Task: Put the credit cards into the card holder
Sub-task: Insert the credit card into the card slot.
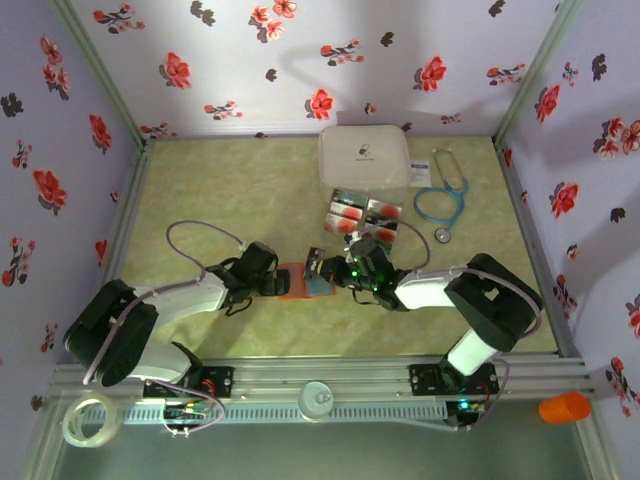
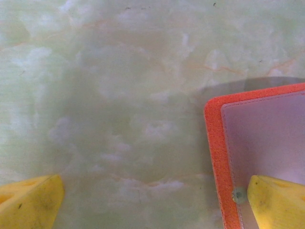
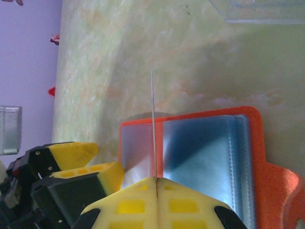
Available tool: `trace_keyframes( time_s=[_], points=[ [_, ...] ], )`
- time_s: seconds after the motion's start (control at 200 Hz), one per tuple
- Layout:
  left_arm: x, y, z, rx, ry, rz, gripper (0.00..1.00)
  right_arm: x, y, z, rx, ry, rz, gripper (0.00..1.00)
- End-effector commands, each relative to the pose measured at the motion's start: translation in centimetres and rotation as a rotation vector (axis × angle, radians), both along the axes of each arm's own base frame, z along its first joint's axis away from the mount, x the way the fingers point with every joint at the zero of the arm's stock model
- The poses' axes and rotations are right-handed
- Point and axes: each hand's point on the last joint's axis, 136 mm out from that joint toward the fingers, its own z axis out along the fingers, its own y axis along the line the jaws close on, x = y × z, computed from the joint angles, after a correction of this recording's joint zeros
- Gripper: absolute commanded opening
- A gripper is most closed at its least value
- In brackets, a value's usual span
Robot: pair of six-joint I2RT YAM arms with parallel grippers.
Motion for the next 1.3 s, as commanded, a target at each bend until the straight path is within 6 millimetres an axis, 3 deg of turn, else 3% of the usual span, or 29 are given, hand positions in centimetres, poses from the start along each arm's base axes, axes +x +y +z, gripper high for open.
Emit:
trace_keyframes(
  time_s=[0.0,0.465,0.85,1.295],
  points=[
    [-0.9,1.2,-1.1,0.066,0.05,0.022,1.0,-0.3,0.5,-0.3,0.032,0.007,0.017,0.0],
    [-0.8,1.1,-1.2,0.065,0.051,0.024,1.0,-1.0,1.1,-1.2,0.063,0.049,0.068,0.0],
    [-0.7,0.9,-1.3,0.068,0.054,0.022,1.0,-1.8,0.0,-2.4,0.006,0.109,0.143,0.0],
    [-0.8,1.0,-1.7,0.071,0.06,0.024,1.0,-2.4,0.5,-3.1,-0.041,0.18,0.245,0.0]
  ],
)
